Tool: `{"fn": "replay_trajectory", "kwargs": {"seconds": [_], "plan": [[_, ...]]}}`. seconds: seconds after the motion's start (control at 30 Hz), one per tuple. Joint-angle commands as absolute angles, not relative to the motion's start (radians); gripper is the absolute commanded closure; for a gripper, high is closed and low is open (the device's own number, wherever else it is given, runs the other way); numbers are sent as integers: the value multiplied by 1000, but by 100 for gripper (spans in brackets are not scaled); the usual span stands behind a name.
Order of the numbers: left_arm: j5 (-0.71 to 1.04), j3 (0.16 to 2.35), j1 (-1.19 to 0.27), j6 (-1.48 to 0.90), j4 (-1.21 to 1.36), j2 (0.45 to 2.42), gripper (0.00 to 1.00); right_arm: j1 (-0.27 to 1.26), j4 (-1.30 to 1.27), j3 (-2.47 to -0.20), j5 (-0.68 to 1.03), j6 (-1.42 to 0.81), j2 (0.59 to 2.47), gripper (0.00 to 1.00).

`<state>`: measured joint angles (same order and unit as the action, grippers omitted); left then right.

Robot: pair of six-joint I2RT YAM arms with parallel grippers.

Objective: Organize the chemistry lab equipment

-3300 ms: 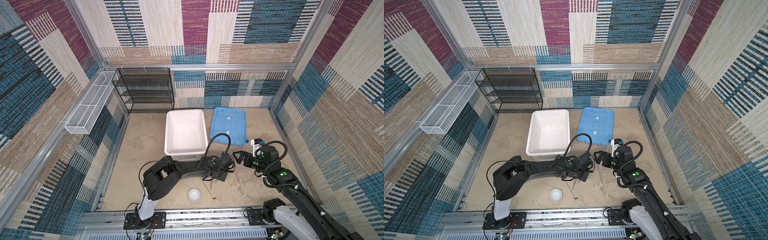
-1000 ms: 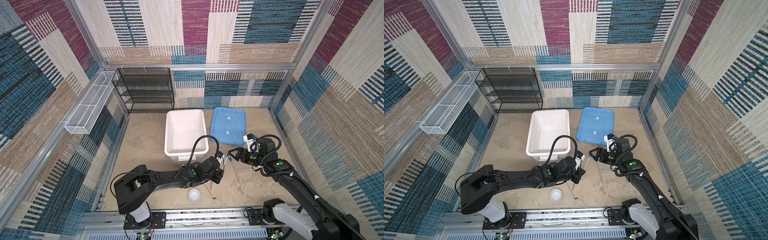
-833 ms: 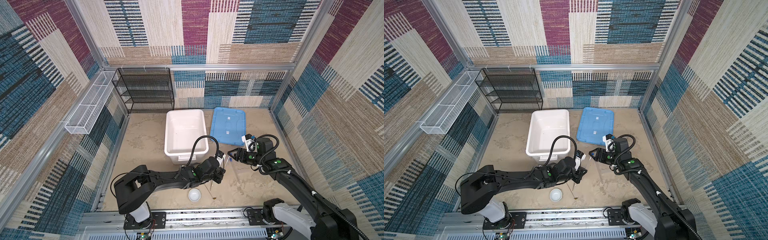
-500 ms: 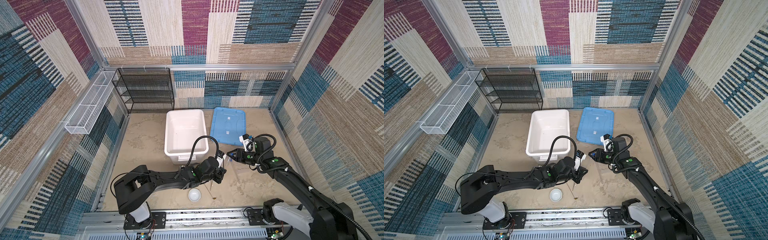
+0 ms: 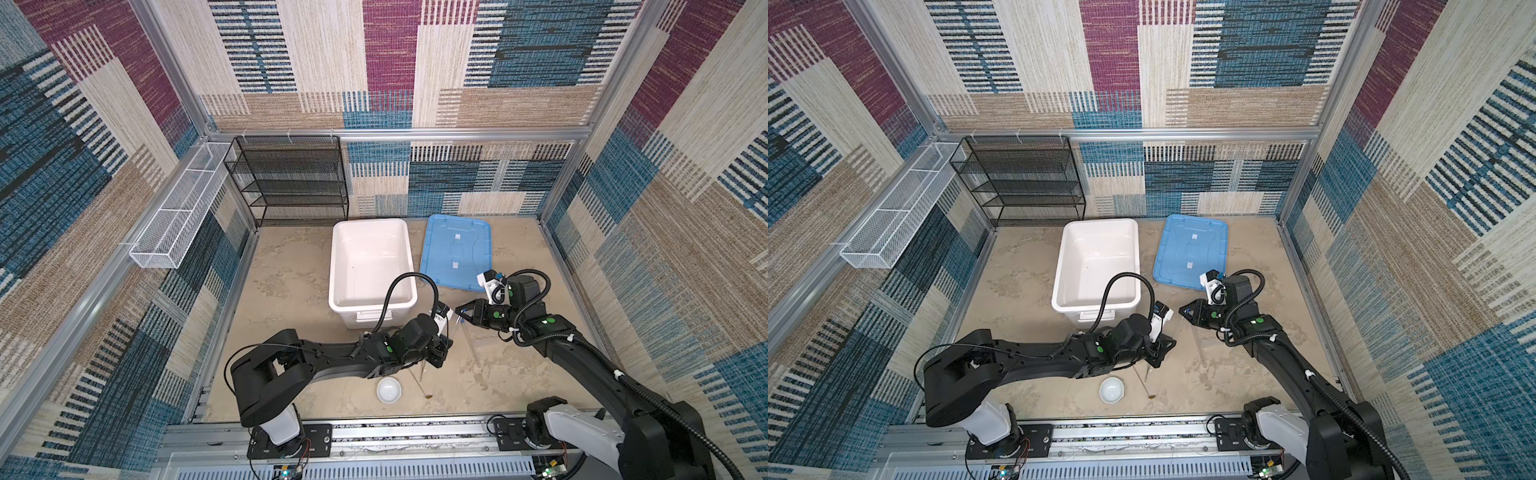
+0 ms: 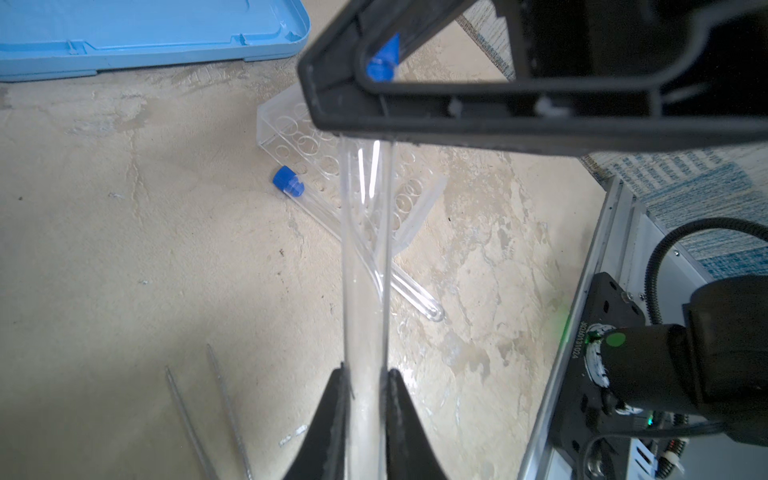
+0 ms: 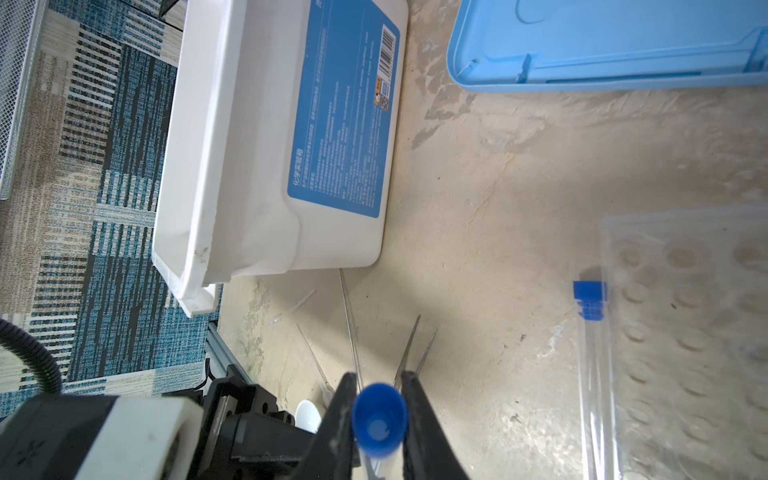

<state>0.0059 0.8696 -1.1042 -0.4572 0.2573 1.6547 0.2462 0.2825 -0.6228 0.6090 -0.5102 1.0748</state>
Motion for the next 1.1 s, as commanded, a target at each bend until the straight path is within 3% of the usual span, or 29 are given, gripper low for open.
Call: {"fn": "replay_trajectory", "kwargs": {"seconds": [0.0,0.13,0.2,0.27,0.33,0.87,1.07], "plan": [[5,880,-1106,-428,284,1661,82,245,255,-618,622,-507,1072,78],[11,880,-1106,-428,288,1662,69,246,255,-615,614,-505,1070,79],[14,879,-1106,-424,292,1663,50,246,250,-614,604,-502,1065,80],[17,874,-1106,-414,301,1664,17,248,247,-612,586,-494,1058,80],[9,862,-1105,-437,313,1657,1,249,248,-611,553,-473,1039,81],[80,957,-1104,-496,258,1641,0,397,344,-695,-231,-311,809,83],[70,989,-1105,-526,193,1656,1,397,246,-639,-355,-289,772,83]]}}
